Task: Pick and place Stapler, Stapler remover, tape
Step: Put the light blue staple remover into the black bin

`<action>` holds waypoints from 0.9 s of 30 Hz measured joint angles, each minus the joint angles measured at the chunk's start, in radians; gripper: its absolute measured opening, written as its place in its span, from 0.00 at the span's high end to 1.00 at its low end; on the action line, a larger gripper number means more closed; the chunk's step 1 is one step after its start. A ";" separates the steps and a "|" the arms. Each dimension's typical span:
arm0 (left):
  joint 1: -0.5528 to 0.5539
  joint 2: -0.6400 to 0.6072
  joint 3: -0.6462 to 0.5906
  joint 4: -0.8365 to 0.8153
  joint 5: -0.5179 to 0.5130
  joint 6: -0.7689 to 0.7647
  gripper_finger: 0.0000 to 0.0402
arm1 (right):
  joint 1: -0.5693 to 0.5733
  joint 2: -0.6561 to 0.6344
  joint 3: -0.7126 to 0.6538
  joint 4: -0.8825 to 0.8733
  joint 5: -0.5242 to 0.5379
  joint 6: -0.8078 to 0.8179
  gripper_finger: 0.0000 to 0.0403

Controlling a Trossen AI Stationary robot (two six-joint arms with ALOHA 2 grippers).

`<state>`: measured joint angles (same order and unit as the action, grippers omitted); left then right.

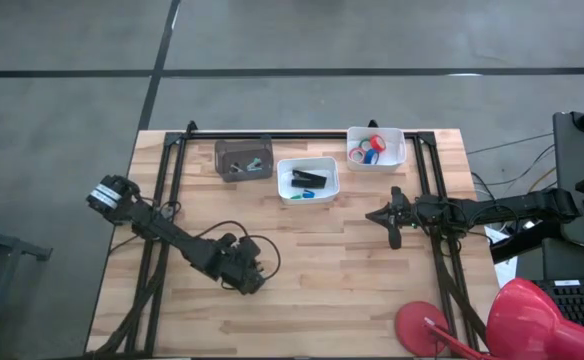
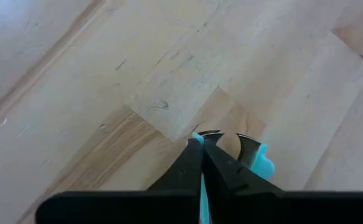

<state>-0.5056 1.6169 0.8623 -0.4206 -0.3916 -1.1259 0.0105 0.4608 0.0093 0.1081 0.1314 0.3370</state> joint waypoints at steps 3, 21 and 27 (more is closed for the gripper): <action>0.000 0.000 0.000 0.001 -0.010 0.019 0.98 | 0.000 0.000 0.000 0.000 0.000 0.000 0.98; 0.088 -0.052 0.001 -0.003 -0.305 0.215 0.99 | 0.000 0.000 0.000 0.000 0.000 0.000 0.98; 0.171 -0.123 0.002 -0.007 -0.387 0.340 0.99 | 0.000 0.000 0.000 0.000 0.000 0.000 0.98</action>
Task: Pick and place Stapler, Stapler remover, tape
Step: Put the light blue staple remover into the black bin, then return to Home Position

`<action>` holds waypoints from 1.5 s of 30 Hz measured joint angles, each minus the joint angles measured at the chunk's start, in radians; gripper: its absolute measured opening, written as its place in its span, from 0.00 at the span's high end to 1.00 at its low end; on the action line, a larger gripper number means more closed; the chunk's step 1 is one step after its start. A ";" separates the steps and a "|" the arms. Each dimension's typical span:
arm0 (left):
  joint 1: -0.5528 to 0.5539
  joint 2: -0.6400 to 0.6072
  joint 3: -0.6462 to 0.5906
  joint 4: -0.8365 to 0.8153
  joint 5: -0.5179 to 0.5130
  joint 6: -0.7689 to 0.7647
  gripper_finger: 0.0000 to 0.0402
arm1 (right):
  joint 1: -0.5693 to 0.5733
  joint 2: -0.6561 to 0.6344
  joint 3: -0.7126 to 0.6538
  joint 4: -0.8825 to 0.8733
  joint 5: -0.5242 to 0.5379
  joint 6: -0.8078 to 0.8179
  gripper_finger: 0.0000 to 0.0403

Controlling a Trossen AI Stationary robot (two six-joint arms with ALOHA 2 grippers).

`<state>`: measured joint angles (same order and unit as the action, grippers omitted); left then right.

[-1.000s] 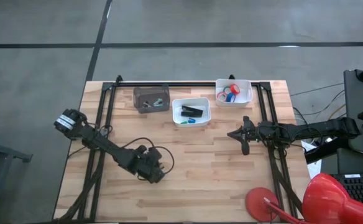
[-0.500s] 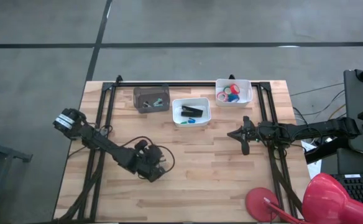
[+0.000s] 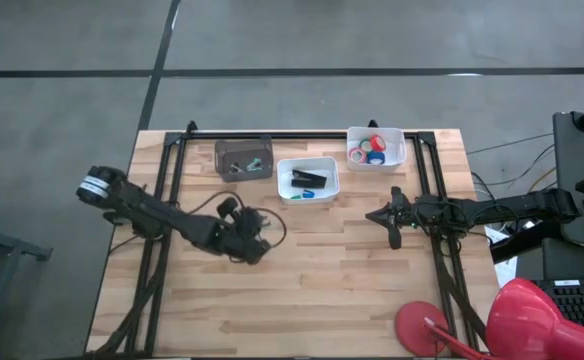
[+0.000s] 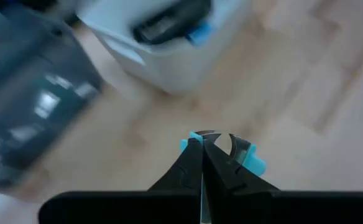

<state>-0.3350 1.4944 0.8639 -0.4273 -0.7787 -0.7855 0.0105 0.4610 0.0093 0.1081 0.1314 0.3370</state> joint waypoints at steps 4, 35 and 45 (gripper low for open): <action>0.074 -0.075 0.000 -0.001 -0.089 0.099 0.99 | 0.000 0.000 0.000 0.000 0.000 0.000 0.98; 0.844 -0.127 -0.003 0.056 0.505 0.549 0.76 | 0.000 0.000 0.000 0.000 0.000 0.000 0.98; 0.551 -0.347 -0.176 0.408 0.648 0.568 0.98 | 0.000 0.000 0.000 0.000 0.000 0.000 0.98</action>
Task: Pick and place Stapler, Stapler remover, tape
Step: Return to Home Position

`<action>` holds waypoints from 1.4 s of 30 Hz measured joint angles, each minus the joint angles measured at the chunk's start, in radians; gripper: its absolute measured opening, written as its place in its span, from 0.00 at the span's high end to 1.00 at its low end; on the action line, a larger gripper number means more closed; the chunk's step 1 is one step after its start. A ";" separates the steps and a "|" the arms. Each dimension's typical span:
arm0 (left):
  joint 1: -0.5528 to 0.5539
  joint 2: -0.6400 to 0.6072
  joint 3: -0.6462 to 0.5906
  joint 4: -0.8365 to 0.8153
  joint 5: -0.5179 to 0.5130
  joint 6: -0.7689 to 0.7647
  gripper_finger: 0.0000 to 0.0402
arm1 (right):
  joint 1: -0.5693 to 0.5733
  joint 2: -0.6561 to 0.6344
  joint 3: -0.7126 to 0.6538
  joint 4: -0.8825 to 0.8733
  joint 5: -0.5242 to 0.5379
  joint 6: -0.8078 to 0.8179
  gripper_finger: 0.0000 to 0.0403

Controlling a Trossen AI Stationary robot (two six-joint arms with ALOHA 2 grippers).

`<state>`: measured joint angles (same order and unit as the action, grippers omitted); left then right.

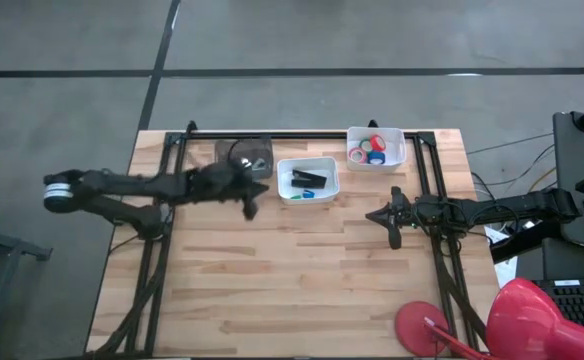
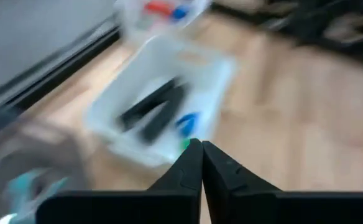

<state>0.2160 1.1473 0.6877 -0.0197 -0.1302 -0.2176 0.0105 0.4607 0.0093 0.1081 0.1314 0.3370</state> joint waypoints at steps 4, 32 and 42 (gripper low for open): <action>-0.108 -0.150 -0.186 0.206 0.017 0.026 0.98 | 0.000 0.000 0.000 0.000 0.000 0.000 0.98; -0.188 -0.858 -0.578 0.289 0.051 0.106 0.97 | 0.000 0.000 0.000 0.000 0.000 0.000 0.98; -0.188 -0.855 -0.581 0.256 0.051 0.105 0.94 | 0.000 0.000 0.000 0.000 0.000 0.000 0.98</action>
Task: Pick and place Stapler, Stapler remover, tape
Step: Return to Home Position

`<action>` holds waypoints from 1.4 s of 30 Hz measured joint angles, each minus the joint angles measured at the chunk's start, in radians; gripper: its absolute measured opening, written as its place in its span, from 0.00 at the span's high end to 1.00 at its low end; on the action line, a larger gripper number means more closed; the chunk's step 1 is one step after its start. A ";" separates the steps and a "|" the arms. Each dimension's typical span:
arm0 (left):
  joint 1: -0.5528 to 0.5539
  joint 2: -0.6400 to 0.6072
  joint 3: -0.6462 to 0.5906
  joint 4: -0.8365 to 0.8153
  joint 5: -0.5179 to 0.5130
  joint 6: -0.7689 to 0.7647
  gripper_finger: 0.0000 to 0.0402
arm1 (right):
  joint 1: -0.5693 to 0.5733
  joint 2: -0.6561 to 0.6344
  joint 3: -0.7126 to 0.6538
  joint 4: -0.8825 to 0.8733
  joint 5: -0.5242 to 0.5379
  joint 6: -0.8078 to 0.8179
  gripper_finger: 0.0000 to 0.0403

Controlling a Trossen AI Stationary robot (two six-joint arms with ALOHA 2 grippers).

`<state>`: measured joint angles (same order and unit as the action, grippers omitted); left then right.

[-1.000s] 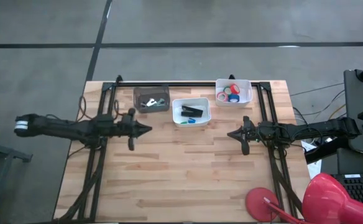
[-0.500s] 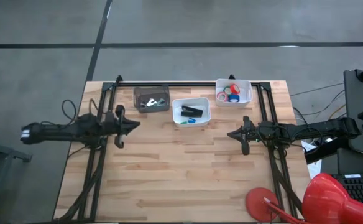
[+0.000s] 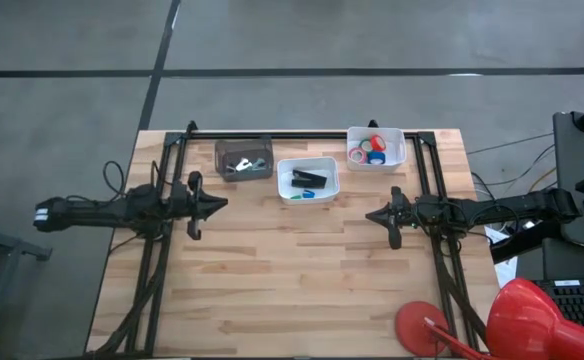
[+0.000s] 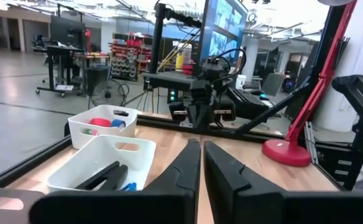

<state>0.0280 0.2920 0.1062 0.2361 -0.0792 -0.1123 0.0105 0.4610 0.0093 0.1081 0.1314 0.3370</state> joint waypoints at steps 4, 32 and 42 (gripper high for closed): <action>0.000 0.000 0.000 0.000 0.000 0.000 0.95 | 0.000 0.000 0.000 0.000 0.000 0.000 0.98; 0.000 0.000 0.002 0.003 0.001 0.000 0.95 | 0.000 0.000 0.000 0.000 0.000 0.000 0.98; 0.000 0.000 0.002 0.002 0.001 0.001 0.94 | 0.000 0.000 0.000 0.000 0.000 0.000 0.98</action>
<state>0.0280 0.2920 0.1078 0.2382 -0.0780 -0.1118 0.0105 0.4607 0.0093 0.1081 0.1314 0.3370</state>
